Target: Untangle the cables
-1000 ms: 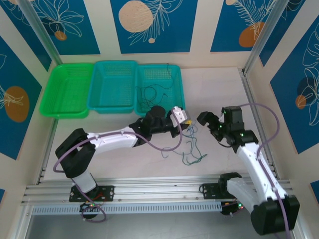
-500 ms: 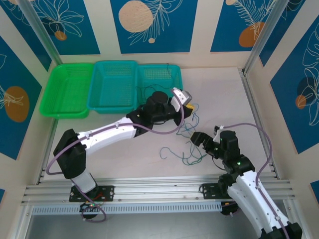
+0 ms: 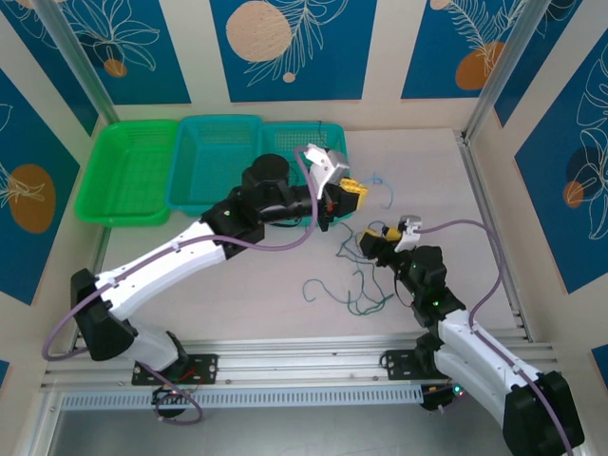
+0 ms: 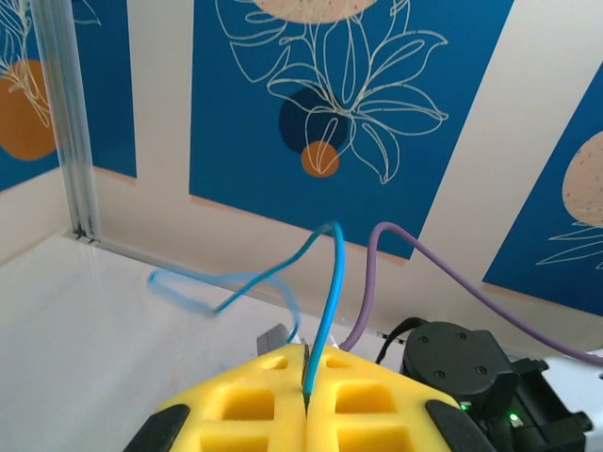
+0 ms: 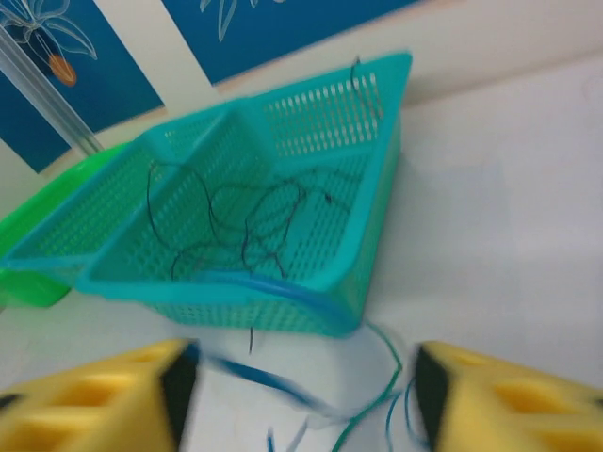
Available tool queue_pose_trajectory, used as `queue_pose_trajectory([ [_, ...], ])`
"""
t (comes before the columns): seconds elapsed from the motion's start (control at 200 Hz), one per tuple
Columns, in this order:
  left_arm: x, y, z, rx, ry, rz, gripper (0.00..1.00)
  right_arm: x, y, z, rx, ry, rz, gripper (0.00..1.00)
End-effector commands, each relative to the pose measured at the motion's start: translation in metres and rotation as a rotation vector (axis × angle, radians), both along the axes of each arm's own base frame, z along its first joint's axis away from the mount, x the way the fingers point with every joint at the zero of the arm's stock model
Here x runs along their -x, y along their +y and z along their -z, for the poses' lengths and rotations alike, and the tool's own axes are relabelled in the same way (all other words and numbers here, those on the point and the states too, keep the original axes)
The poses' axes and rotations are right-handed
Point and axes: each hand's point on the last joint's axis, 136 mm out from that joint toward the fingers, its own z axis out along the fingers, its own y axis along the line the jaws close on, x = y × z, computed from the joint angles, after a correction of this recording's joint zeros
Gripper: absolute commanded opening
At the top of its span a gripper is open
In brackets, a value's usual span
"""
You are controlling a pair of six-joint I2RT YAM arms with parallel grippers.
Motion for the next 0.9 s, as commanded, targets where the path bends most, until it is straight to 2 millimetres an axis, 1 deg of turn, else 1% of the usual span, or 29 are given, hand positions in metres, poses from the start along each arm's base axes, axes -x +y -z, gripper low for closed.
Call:
queue_pose_trajectory([
  [0.0, -0.003, 0.023, -0.014, -0.025, -0.027, -0.082, 0.0, -0.013, -0.006, -0.041, 0.026, -0.087, 0.04, 0.02],
  [0.01, -0.005, 0.025, -0.014, -0.03, -0.03, -0.097, 0.0, -0.014, -0.008, -0.038, 0.023, -0.065, 0.051, 0.0],
  [0.085, -0.018, 0.048, -0.018, -0.066, -0.063, -0.224, 0.0, -0.016, -0.022, -0.013, -0.006, 0.076, 0.125, 0.0],
  [0.195, -0.05, 0.09, -0.016, -0.117, -0.061, -0.402, 0.0, -0.011, -0.032, 0.009, -0.081, 0.165, 0.164, 0.0],
  [0.28, -0.079, 0.127, -0.014, -0.136, -0.035, -0.506, 0.0, -0.005, -0.032, 0.015, -0.127, 0.212, 0.156, 0.0],
  [0.365, -0.11, 0.162, -0.014, -0.155, -0.037, -0.614, 0.0, 0.002, -0.024, 0.017, -0.147, 0.252, 0.108, 0.0],
  [0.43, -0.136, 0.189, -0.008, -0.182, -0.016, -0.687, 0.0, 0.008, -0.019, 0.017, -0.157, 0.288, 0.082, 0.0],
  [0.485, -0.159, 0.208, 0.002, -0.196, 0.019, -0.734, 0.0, 0.013, -0.016, 0.016, -0.168, 0.32, 0.063, 0.0],
  [0.55, -0.186, 0.233, 0.016, -0.214, 0.057, -0.805, 0.0, 0.018, -0.012, 0.013, -0.184, 0.343, 0.04, 0.03],
  [0.605, -0.209, 0.253, 0.03, -0.231, 0.091, -0.866, 0.0, 0.023, -0.011, 0.011, -0.198, 0.362, 0.029, 0.05],
  [0.695, -0.242, 0.286, 0.054, -0.252, 0.147, -0.96, 0.0, 0.03, -0.009, 0.006, -0.208, 0.366, 0.015, 0.06],
  [0.775, -0.266, 0.303, 0.076, -0.272, 0.203, -0.992, 0.0, 0.034, -0.011, 0.003, -0.213, 0.366, 0.019, 0.08],
  [0.865, -0.288, 0.311, 0.106, -0.284, 0.292, -0.983, 0.0, 0.038, -0.014, 0.002, -0.216, 0.373, 0.032, 0.1],
  [0.885, -0.291, 0.312, 0.112, -0.282, 0.309, -0.979, 0.1, 0.038, -0.014, 0.002, -0.218, 0.377, 0.035, 0.11],
  [0.895, -0.293, 0.314, 0.114, -0.28, 0.319, -0.981, 0.17, 0.039, -0.014, 0.003, -0.219, 0.381, 0.035, 0.11],
])
